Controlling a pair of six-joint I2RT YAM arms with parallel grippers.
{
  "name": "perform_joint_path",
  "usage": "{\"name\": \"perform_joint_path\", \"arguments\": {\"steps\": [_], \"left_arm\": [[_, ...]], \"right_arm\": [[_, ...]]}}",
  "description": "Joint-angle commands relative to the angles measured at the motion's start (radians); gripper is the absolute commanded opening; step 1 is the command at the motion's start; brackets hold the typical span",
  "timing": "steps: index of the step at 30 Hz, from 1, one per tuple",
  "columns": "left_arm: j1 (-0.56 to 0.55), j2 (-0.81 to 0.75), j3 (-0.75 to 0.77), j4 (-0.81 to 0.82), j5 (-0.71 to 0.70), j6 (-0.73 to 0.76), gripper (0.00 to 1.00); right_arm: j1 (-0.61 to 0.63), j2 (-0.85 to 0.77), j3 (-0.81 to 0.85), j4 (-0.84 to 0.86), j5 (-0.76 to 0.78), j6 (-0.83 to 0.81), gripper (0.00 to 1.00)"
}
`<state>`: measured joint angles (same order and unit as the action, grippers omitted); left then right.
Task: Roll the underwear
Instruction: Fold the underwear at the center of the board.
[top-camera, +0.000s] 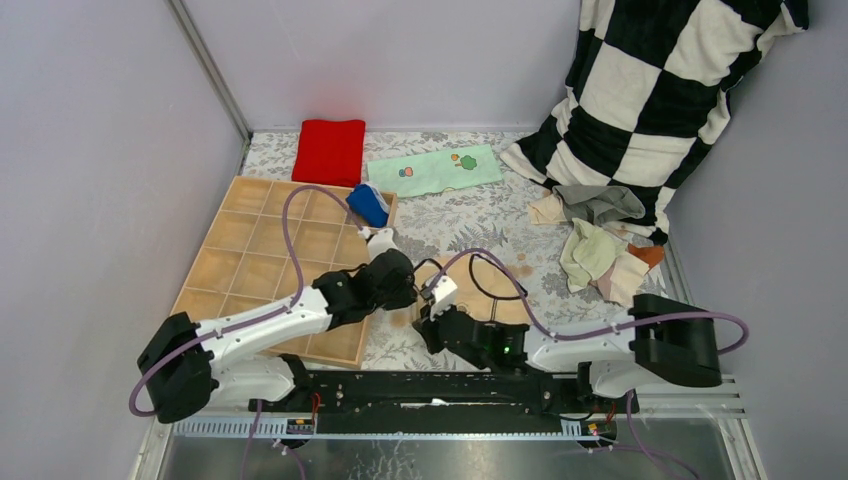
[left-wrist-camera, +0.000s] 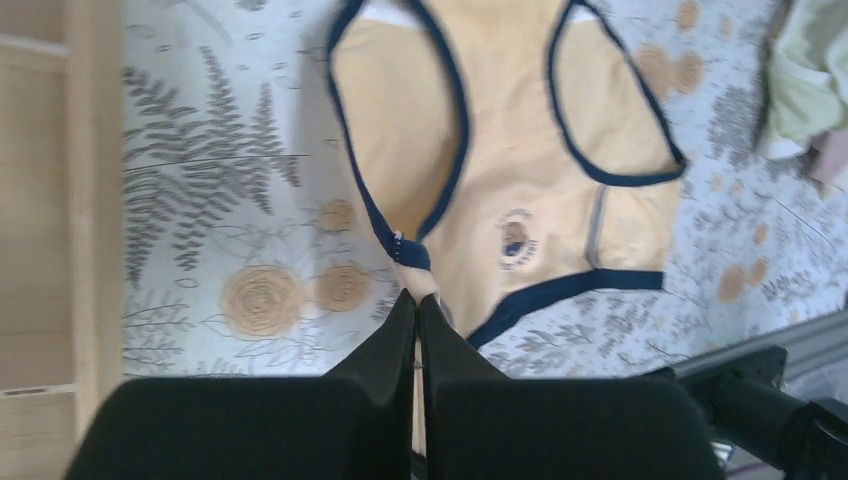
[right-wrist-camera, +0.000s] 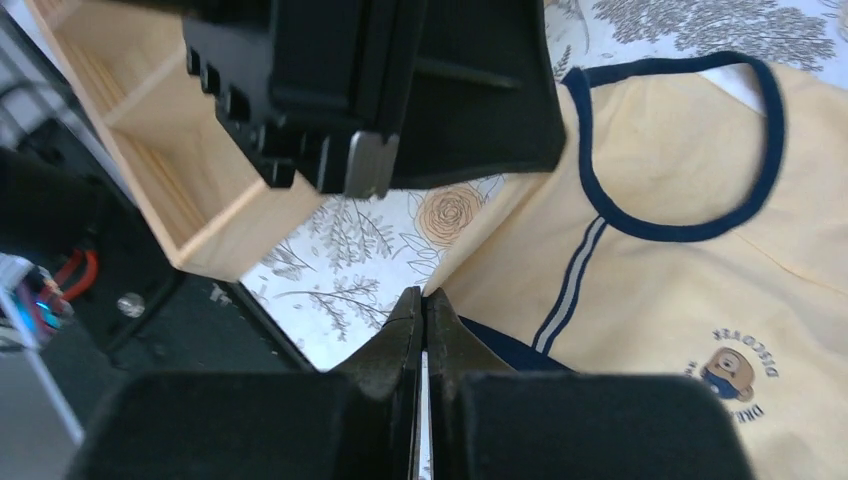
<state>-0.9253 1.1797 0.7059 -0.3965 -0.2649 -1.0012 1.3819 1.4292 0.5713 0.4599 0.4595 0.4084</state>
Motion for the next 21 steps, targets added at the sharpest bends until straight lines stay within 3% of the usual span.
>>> {"name": "perform_joint_path", "arguments": {"steps": [1, 7, 21], "left_arm": [[-0.051, 0.042, 0.107, -0.023, -0.075, 0.048, 0.00], [-0.089, 0.176, 0.220, 0.017, -0.050, 0.073, 0.00], [-0.160, 0.511, 0.487, 0.095, 0.009, 0.136, 0.00]], "right_arm": [[0.020, -0.141, -0.046, -0.049, 0.114, 0.180, 0.00], [0.020, -0.336, -0.119, -0.225, 0.267, 0.388, 0.00], [0.020, -0.765, -0.248, -0.765, 0.427, 0.808, 0.00]]}}
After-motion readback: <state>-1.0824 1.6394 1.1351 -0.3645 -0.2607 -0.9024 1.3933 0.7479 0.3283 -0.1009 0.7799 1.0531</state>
